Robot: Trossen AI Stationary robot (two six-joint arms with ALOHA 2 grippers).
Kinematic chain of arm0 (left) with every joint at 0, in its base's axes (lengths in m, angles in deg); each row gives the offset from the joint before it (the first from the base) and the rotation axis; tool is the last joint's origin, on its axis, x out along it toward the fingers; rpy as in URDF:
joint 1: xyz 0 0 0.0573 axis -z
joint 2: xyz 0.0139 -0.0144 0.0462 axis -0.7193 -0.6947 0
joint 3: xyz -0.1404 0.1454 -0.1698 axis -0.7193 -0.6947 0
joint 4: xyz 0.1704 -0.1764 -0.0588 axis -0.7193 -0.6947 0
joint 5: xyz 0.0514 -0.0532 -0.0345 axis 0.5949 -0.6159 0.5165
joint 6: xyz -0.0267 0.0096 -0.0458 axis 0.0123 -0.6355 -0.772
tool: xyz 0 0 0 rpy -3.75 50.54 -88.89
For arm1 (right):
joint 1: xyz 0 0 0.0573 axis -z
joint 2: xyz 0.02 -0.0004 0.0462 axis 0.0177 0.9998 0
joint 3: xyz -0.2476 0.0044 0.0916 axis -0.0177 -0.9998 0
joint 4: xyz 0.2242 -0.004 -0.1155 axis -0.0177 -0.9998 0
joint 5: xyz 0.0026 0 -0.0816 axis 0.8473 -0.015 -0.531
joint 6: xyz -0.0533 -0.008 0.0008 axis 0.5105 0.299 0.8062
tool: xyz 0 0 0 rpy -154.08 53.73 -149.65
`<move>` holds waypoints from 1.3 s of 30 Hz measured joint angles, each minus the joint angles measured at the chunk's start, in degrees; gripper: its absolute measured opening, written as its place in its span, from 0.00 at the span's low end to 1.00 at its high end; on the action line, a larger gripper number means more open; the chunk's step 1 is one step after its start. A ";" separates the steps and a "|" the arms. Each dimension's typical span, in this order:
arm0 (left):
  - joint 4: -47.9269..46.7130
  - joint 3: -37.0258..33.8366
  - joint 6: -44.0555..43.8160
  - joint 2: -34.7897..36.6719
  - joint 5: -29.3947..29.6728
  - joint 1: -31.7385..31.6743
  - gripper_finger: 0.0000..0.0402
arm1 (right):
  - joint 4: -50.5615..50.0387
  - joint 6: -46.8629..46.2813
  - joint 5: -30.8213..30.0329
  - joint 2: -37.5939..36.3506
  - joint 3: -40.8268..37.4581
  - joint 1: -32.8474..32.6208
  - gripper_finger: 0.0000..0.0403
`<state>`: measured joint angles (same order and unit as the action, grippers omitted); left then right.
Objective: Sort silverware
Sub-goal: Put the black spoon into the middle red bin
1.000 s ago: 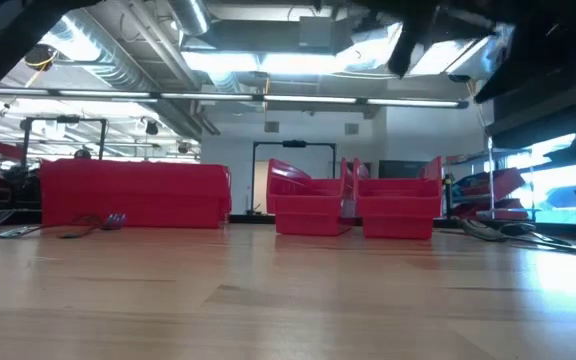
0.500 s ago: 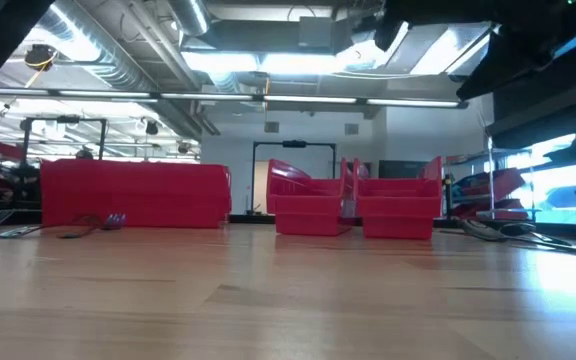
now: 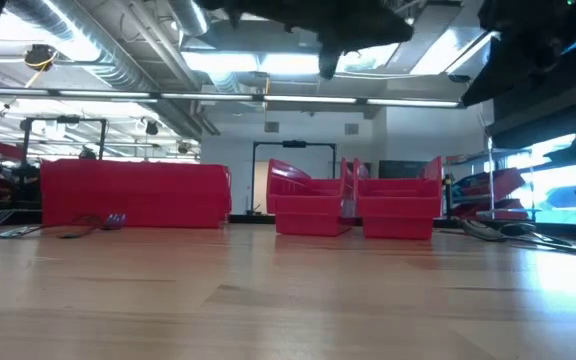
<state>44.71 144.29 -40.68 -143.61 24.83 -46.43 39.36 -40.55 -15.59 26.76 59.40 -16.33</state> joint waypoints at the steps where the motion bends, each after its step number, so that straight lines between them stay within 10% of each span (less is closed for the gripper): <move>1: 0.02 -1.21 0.03 0.66 -0.65 0.11 0.02 | -0.57 0.00 1.33 0.87 -0.08 -0.04 0.00; 8: 24.05 -13.44 -1.07 3.81 -11.10 2.96 0.02 | -1.71 -1.49 5.78 12.12 -0.21 1.06 0.00; 17: 28.04 -24.40 -2.93 6.74 -3.22 4.13 0.02 | 2.22 -2.95 14.76 23.15 -1.77 9.53 0.00; 27: 28.34 -26.18 -5.35 6.79 -0.87 6.15 0.02 | 27.10 -3.12 5.91 11.23 -16.38 1.02 0.00; 39: 24.16 -26.15 -5.84 6.79 1.28 4.45 0.02 | 19.40 -6.03 7.72 5.77 -20.82 6.94 0.00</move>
<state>68.87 118.14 -46.52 -136.81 26.11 -41.99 58.76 -46.58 -7.86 32.53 38.58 -9.39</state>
